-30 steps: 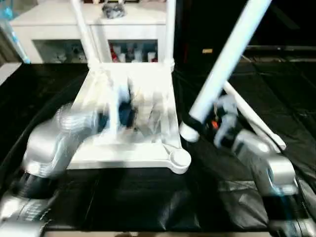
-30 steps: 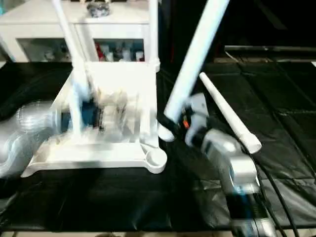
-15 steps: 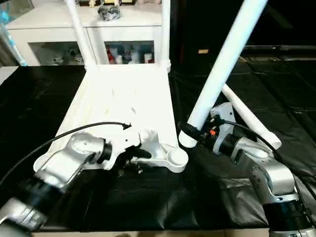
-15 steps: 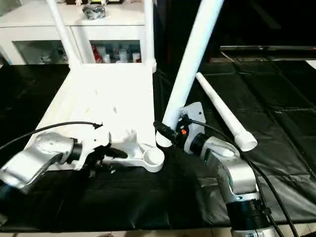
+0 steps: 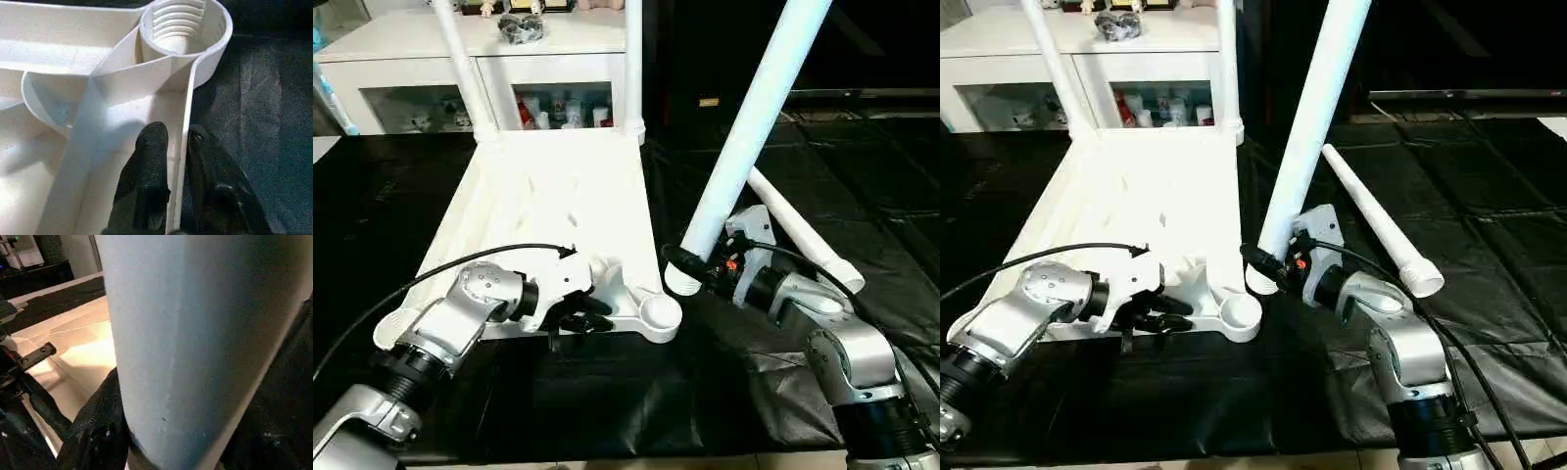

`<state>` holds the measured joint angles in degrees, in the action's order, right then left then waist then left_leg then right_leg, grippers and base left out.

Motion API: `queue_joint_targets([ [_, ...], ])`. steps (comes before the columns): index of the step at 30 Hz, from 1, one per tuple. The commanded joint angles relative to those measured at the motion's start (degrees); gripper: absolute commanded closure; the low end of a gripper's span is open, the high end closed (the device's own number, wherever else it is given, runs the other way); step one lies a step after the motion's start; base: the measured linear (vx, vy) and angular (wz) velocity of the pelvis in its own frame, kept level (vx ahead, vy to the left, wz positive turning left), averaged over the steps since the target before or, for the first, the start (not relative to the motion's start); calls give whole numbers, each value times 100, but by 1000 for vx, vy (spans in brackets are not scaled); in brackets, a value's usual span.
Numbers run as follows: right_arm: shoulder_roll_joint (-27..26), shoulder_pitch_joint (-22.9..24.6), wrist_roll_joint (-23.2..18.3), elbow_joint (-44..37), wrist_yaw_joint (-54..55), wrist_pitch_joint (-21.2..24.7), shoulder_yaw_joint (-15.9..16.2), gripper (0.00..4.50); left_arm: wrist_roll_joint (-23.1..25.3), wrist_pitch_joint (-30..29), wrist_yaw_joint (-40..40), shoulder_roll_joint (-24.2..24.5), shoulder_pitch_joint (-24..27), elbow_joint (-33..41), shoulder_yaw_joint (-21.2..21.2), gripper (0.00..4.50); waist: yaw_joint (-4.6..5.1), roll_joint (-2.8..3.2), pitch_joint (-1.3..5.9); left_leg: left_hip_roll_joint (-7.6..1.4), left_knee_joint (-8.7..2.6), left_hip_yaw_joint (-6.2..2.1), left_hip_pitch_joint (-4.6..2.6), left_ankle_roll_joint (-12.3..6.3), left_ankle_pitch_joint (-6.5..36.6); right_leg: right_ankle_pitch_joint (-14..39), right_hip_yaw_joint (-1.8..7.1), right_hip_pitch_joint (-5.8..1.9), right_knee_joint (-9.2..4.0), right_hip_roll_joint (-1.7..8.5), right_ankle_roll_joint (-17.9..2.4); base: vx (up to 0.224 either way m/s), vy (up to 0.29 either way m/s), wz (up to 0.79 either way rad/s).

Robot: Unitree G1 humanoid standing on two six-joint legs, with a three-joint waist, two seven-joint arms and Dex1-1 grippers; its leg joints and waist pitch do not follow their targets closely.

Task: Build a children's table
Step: Insert table leg to table base

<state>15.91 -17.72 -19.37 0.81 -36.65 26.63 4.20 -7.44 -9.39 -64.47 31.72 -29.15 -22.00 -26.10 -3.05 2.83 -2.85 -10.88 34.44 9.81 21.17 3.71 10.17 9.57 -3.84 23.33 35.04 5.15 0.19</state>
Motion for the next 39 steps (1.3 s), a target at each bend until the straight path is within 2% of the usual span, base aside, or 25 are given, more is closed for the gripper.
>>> queue_joint_targets([
  [1, 36, 4, 53, -108, -46, -96, 39, 257, 139, 121, -37, 12, -100, -139, 75, 405, 0, 32, 352, -128, -469, -63, -72, 194, 1975, 2136, 222, -259, -500, 253, -957, 0, 0, 0],
  [8, 61, -13, 47, -94, -109, -82, 77, 257, 123, 71, -49, -85, -121, -249, 101, 443, -2, 30, 354, -143, -479, -71, -73, 198, 2012, 2174, 227, -252, -498, 263, -952, 0, 0, 0],
  [11, 91, -40, 33, -70, -203, -64, 119, 257, -64, -316, 20, -320, -137, -251, 257, 450, 13, 11, 366, -139, -465, -58, -50, 174, 1839, 1871, 232, -281, -467, 263, -1061, 0, 0, 0],
  [16, 83, -80, 37, -32, -224, -63, 129, 257, -162, -687, 279, -590, -110, -234, 388, 450, 41, -1, 365, -122, -445, -44, -32, 58, 1653, 1825, 225, -299, -476, 257, -1109, 0, 0, 0],
  [17, 74, -111, 42, -9, -231, -61, 135, 257, -125, -714, 451, -711, -87, -244, 402, 450, 48, -25, 363, -119, -446, -42, -24, 35, 1657, 1939, 219, -304, -484, 252, -1069, 0, 0, 0],
  [22, 61, -98, 56, -14, -260, -60, 169, 257, 125, -206, 487, -762, -47, -339, 350, 450, 51, -9, 353, -119, -452, -54, -30, 5, 1734, 2325, 215, -279, -538, 257, -896, 0, 0, 0],
  [27, 64, -82, 55, -22, -276, -50, 188, 257, -3, -360, 409, -892, -71, -285, 505, 450, 43, 4, 346, -127, -463, -61, -43, 28, 1840, 2485, 212, -258, -554, 261, -843, 0, 0, 0],
  [28, 64, -82, 56, -22, -276, -49, 188, 257, -10, -369, 400, -894, -72, -281, 508, 405, 40, 18, 349, -129, -466, -63, -45, 32, 1841, 2469, 214, -256, -553, 261, -840, 0, 0, 0],
  [31, 54, -78, 76, -27, -277, -51, 182, 257, 221, -68, 520, -901, -114, -483, 416, 384, 43, 18, 355, -128, -462, -60, -35, 27, 1823, 2254, 215, -259, -549, 255, -900, 0, 0, 0],
  [34, 61, -66, 79, -35, -278, -56, 181, 257, 237, -2, 578, -957, -134, -614, 471, 364, 32, 20, 358, -129, -465, -57, -30, 21, 1787, 2132, 219, -269, -529, 255, -935, 0, 0, 0],
  [37, 62, -60, 77, -36, -275, -57, 179, 257, 254, 31, 552, -972, -149, -676, 496, 361, 21, 24, 349, -132, -471, -61, -44, 30, 1863, 2300, 215, -260, -548, 264, -899, 0, 0, 0],
  [38, 62, -58, 76, -34, -269, -60, 181, 257, 262, 33, 541, -986, -160, -724, 519, 392, 22, 19, 347, -131, -472, -60, -41, 34, 1881, 2334, 214, -260, -553, 264, -887, 0, 0, 0],
  [39, 63, -58, 79, -32, -266, -63, 182, 257, 262, 29, 533, -985, -160, -729, 518, 392, 23, 18, 337, -127, -476, -61, -47, 40, 1942, 2441, 210, -249, -564, 260, -852, 0, 0, 0],
])
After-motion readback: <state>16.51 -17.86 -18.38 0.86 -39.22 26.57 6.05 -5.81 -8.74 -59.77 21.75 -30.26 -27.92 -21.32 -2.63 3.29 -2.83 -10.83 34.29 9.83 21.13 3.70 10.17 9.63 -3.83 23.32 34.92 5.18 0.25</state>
